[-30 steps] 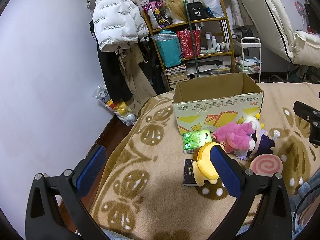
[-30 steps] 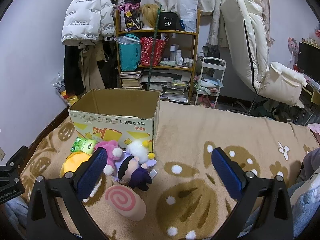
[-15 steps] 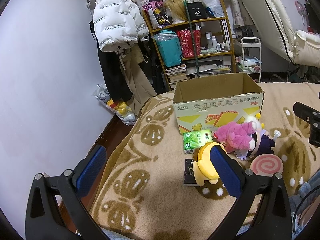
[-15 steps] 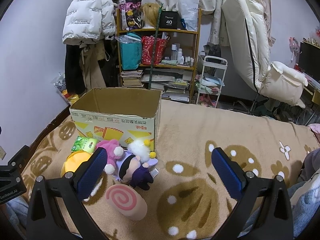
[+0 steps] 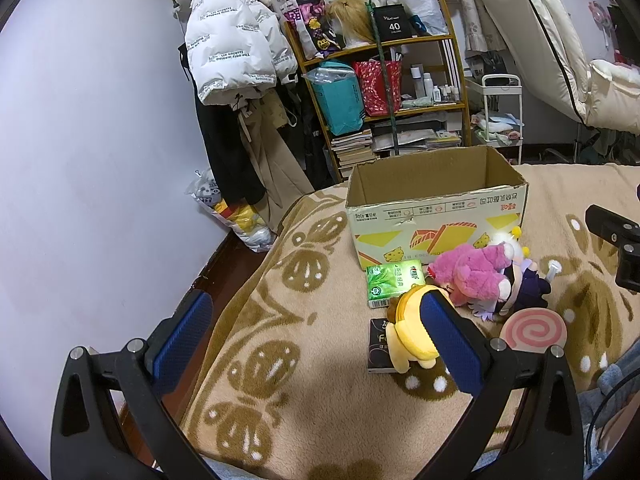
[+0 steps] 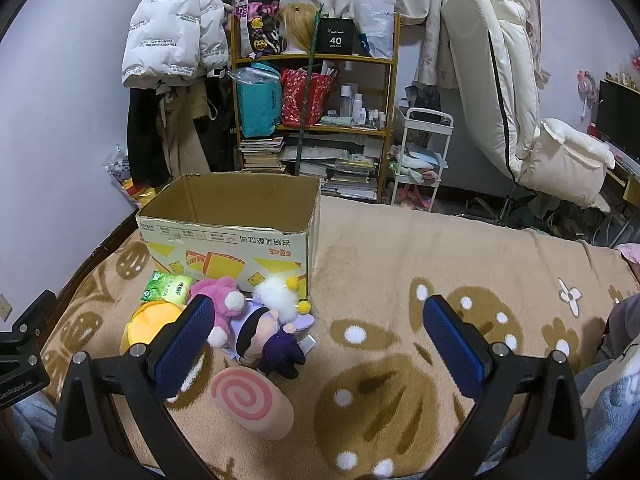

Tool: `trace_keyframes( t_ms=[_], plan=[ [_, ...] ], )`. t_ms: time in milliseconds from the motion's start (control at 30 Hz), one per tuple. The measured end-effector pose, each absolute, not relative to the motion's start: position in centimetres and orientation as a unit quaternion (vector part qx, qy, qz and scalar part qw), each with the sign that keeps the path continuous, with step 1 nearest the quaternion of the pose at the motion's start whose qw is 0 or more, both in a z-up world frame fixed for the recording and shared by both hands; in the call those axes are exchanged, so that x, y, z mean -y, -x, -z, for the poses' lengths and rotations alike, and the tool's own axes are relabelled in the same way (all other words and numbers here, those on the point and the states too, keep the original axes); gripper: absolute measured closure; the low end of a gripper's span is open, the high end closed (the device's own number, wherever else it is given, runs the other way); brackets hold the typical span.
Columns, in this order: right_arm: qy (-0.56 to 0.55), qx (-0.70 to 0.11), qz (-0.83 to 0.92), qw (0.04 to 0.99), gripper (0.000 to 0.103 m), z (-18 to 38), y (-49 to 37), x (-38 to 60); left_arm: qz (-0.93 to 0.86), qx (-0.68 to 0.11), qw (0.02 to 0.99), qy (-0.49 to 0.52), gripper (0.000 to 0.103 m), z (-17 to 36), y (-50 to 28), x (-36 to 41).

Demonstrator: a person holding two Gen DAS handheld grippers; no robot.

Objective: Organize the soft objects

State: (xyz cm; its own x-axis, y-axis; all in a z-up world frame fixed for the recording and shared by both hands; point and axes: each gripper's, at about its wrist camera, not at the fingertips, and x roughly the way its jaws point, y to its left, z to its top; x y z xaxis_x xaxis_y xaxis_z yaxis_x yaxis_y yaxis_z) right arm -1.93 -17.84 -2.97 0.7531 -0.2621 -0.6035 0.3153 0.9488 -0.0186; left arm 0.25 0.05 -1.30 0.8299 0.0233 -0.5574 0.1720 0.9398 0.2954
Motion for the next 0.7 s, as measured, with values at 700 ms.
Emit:
trace_keyframes(
  t_ms=[700],
  plan=[
    [-0.042, -0.356, 0.148, 0.922, 0.000, 4.5, 0.7, 18.2, 0.036, -0.340, 0.927, -0.153, 0.001, 2.8, -3.5, -0.9]
  ],
)
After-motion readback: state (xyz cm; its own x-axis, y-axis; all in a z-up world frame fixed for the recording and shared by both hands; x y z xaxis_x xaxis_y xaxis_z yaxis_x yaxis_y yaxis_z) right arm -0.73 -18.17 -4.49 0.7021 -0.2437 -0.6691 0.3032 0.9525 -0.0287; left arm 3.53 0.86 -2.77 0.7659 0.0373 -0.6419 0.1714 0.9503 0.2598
